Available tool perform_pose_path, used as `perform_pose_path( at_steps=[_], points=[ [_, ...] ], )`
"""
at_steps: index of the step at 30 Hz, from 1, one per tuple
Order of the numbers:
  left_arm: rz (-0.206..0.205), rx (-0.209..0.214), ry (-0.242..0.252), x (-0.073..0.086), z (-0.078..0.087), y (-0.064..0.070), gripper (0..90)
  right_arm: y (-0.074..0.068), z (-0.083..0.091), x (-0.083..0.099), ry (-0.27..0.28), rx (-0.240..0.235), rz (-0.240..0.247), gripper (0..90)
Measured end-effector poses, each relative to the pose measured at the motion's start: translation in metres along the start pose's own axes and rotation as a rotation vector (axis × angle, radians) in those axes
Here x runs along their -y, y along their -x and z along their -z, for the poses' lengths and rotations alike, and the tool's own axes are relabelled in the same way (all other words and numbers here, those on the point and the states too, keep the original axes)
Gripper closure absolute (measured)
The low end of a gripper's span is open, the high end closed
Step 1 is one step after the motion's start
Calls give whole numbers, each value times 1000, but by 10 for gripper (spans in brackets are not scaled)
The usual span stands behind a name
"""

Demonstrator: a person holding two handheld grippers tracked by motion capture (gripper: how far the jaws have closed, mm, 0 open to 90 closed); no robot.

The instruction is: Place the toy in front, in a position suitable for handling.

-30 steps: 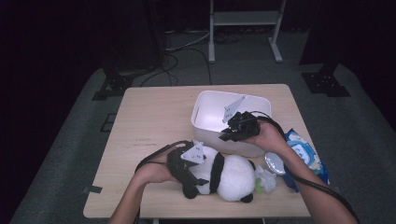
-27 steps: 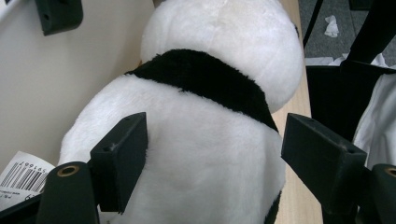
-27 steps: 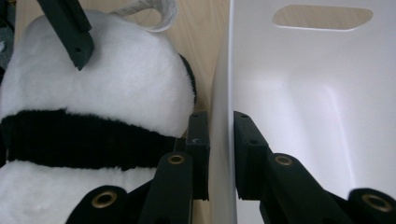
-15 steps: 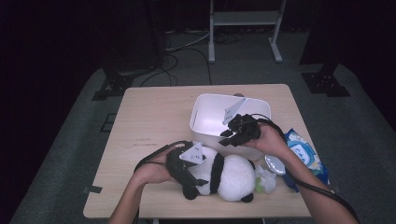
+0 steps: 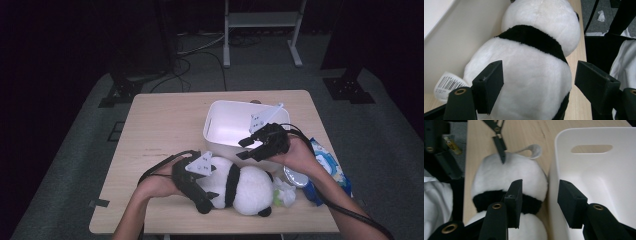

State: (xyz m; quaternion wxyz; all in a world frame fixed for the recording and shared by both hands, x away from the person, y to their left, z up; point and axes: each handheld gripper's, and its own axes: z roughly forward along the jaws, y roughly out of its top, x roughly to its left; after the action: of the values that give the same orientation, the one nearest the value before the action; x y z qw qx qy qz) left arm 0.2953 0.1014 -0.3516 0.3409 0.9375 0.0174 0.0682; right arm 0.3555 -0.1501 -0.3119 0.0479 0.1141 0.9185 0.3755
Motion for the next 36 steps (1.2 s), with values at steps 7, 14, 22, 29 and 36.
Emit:
perform_pose_path(
  at_steps=[7, 14, 22, 29, 36],
  points=[
    [32, -21, 15, 8, 9, -1, 219, -23, -7, 4, -28, -74, 10, 473],
    [43, -28, 9, 18, 11, 0, 219, -34, -27, 13, -72, -102, 6, 429],
    [75, -44, 10, 31, 13, -2, 217, -43, -48, 18, -122, -79, 21, 359],
    [98, -54, 7, 44, 15, -3, 211, -44, -61, 24, -166, -35, 14, 287],
    [120, -64, 6, 54, 15, -3, 204, -43, -69, 26, -195, -36, -13, 219]
  ],
)
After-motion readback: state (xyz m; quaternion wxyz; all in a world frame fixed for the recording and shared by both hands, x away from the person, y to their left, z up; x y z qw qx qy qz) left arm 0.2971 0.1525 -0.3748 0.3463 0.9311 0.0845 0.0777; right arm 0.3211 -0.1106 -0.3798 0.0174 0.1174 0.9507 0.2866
